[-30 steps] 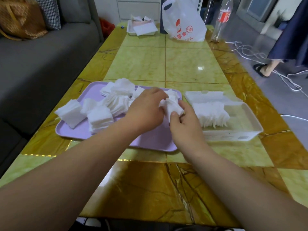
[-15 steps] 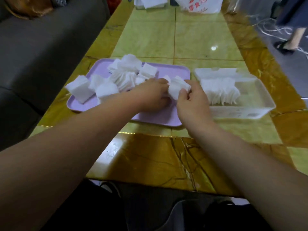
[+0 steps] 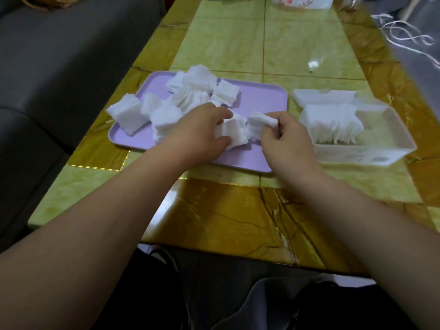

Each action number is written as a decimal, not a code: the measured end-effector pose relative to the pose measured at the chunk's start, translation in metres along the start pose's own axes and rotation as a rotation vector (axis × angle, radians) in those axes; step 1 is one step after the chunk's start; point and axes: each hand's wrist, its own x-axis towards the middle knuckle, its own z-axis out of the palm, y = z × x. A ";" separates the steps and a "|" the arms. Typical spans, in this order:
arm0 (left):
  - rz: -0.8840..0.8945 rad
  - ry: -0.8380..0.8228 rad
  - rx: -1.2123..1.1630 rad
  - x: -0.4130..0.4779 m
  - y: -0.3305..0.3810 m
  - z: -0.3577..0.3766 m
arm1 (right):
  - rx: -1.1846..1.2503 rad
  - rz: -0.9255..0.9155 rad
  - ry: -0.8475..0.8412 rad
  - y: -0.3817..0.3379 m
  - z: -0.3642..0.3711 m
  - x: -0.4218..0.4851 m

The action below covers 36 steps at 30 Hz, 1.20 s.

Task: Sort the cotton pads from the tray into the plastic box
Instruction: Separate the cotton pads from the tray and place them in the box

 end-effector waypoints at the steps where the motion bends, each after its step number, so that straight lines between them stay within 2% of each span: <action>1: 0.000 0.013 0.005 0.002 -0.002 -0.001 | -0.014 -0.016 -0.006 0.000 0.001 0.000; 8: 0.025 0.043 -0.041 0.013 -0.014 -0.005 | -0.101 -0.054 -0.052 0.005 0.005 0.002; 16: 0.039 0.065 -0.179 0.007 -0.011 -0.010 | -0.026 -0.034 -0.021 0.006 0.000 0.005; 19: 0.016 0.085 -0.301 0.004 -0.009 -0.014 | 0.015 -0.016 -0.022 0.004 -0.001 0.004; 22: -0.001 0.015 -0.461 0.000 -0.006 -0.014 | 0.065 -0.016 0.015 0.000 -0.003 0.004; 29: 0.025 -0.150 -0.675 -0.004 -0.004 -0.014 | 0.128 -0.009 0.024 -0.007 -0.013 0.006; 36: -0.005 -0.165 -0.780 -0.005 0.000 -0.012 | 0.190 0.030 -0.073 -0.012 -0.012 0.004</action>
